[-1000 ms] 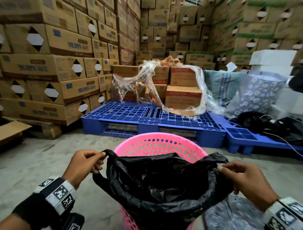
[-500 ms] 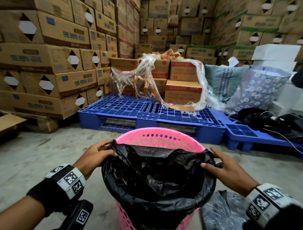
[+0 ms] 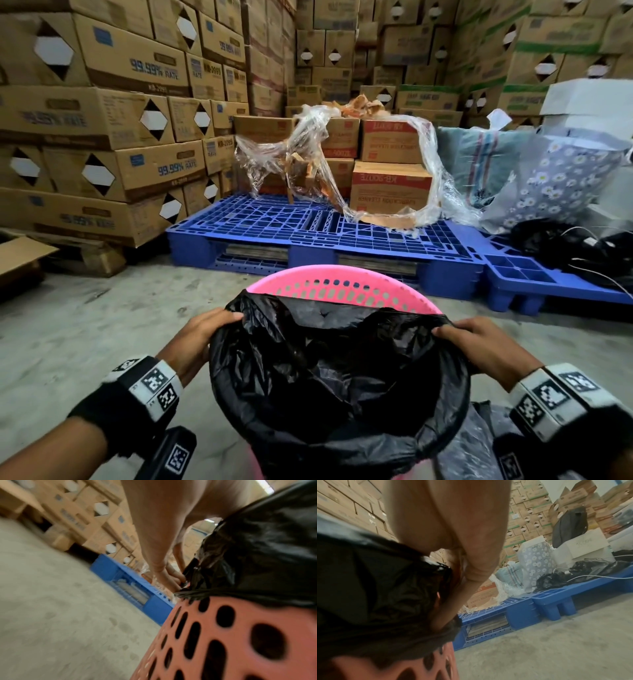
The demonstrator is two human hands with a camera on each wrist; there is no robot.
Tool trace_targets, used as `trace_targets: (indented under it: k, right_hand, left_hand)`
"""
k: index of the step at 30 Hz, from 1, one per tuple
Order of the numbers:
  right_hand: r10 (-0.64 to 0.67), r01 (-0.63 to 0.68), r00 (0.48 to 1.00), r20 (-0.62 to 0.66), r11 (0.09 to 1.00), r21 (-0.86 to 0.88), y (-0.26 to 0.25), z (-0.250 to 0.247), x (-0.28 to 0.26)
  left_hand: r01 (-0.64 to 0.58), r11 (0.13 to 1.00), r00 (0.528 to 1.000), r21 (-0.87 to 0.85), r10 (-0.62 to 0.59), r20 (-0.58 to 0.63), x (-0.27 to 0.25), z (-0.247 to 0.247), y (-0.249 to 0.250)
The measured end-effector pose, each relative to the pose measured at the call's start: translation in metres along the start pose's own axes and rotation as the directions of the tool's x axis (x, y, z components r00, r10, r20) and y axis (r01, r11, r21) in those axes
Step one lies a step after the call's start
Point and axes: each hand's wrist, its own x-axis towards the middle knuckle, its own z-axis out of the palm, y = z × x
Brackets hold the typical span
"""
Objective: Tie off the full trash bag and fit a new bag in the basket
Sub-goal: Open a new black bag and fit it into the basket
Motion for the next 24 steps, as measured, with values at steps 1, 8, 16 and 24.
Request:
trace_targets:
  k: [1, 8, 16, 24]
  right_hand:
    - [0.016, -0.016, 1.000, -0.010, 1.000, -0.008, 0.000, -0.001, -0.004]
    - [0.098, -0.101, 0.994, 0.037, 0.991, 0.089, -0.001, -0.018, -0.057]
    - [0.152, -0.188, 0.911, 0.384, 0.980, 0.058, -0.006, -0.009, -0.138]
    - [-0.154, 0.243, 0.935, 0.319, 0.934, -0.261, -0.017, -0.015, -0.118]
  left_hand:
    - [-0.042, 0.996, 0.997, 0.075, 0.047, -0.062, -0.005, 0.002, 0.004]
    - [-0.086, 0.756, 0.970, 0.649, 0.212, -0.117, -0.085, 0.018, 0.036]
    - [-0.119, 0.829, 0.992, 0.546, 0.079, 0.097, -0.057, 0.011, 0.033]
    - [-0.468, 0.271, 0.853, 0.841, 0.385, 0.351, -0.061, 0.035, 0.079]
